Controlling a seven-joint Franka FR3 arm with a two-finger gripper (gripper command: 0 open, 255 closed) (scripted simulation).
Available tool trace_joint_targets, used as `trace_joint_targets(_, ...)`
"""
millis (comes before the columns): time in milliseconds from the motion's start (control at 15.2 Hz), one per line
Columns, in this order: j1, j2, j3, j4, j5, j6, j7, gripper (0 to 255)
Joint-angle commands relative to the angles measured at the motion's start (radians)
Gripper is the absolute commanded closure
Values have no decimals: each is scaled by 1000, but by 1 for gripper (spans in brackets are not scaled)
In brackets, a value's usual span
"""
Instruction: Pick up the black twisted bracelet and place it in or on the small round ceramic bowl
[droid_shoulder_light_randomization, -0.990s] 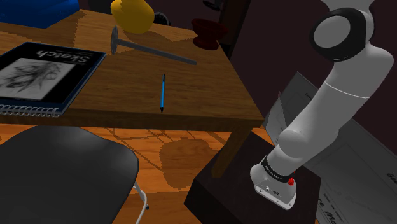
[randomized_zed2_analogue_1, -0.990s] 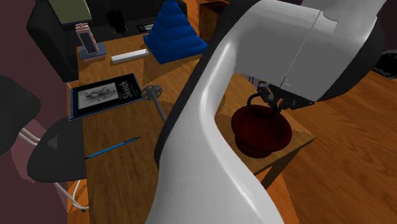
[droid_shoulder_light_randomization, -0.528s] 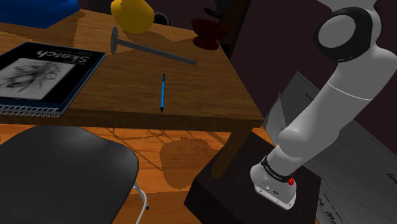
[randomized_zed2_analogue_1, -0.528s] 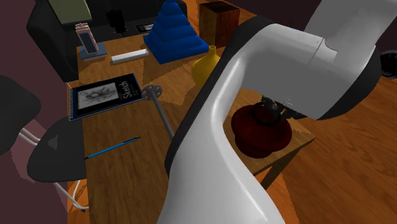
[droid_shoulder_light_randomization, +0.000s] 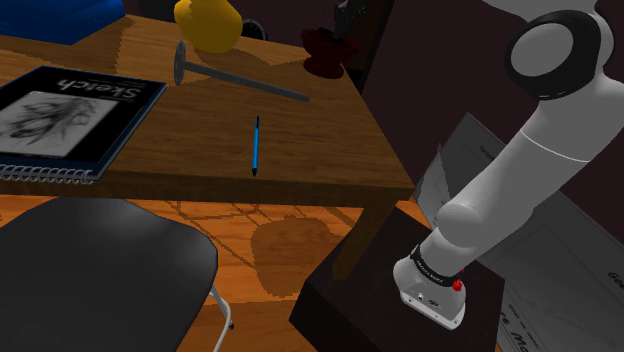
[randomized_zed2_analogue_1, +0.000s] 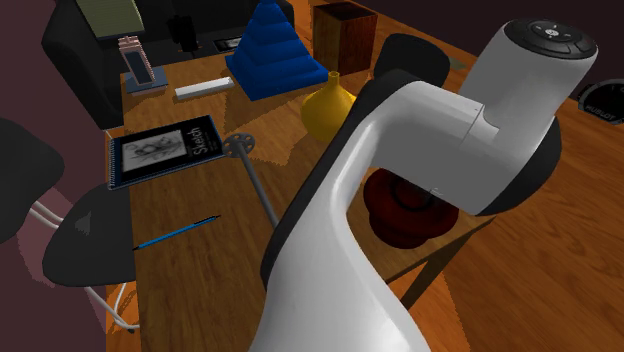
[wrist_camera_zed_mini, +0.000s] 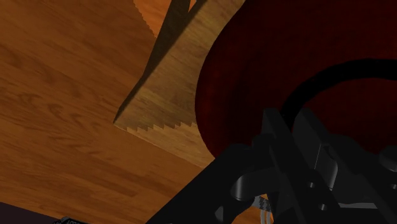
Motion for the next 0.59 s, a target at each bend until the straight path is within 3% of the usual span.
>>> trace_joint_targets(0, 1, -2, 1, -10, 0, 9, 1, 255)
trace_joint_targets(396, 1, -2, 1, -9, 0, 8, 1, 255)
trace_joint_targets(462, 1, -2, 1, -9, 0, 8, 1, 0)
trace_joint_targets(528, 1, -2, 1, -9, 0, 8, 1, 0)
